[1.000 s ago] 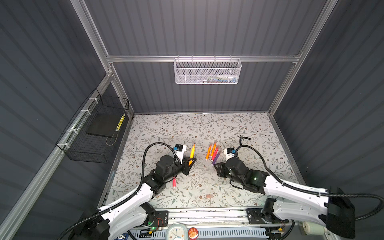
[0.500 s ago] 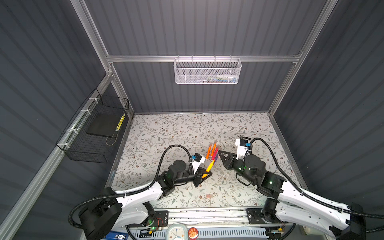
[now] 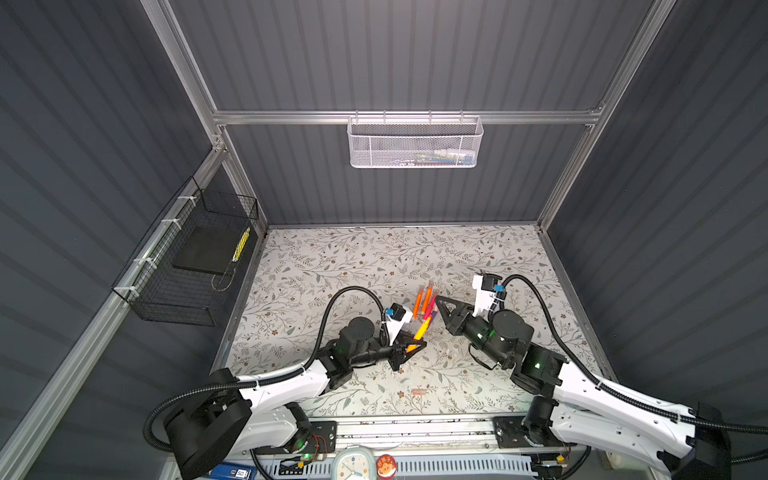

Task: Insert the pens into the pen caps
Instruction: 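Lift the pink cap and carry it toward the marker tip in the left gripper, then align the pink cap over the orange marker tip with the right gripper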

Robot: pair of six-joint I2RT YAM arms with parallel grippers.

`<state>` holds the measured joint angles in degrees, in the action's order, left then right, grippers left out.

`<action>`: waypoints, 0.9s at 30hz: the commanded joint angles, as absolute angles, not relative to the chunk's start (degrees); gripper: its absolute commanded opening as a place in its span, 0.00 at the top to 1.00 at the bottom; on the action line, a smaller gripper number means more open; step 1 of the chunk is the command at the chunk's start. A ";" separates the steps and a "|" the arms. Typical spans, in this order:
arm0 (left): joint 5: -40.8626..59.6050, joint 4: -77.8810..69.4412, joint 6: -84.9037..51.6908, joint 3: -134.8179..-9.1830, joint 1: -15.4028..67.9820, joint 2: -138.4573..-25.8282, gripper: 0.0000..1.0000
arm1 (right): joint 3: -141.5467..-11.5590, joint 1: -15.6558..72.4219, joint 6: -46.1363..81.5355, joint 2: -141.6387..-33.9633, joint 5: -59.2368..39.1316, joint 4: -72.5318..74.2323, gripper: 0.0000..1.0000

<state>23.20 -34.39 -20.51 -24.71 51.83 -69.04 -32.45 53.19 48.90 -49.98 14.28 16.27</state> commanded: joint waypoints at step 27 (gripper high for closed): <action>19.32 -35.89 -20.53 -26.81 52.27 -67.96 1.00 | -28.98 53.49 52.80 -53.64 11.46 23.18 1.00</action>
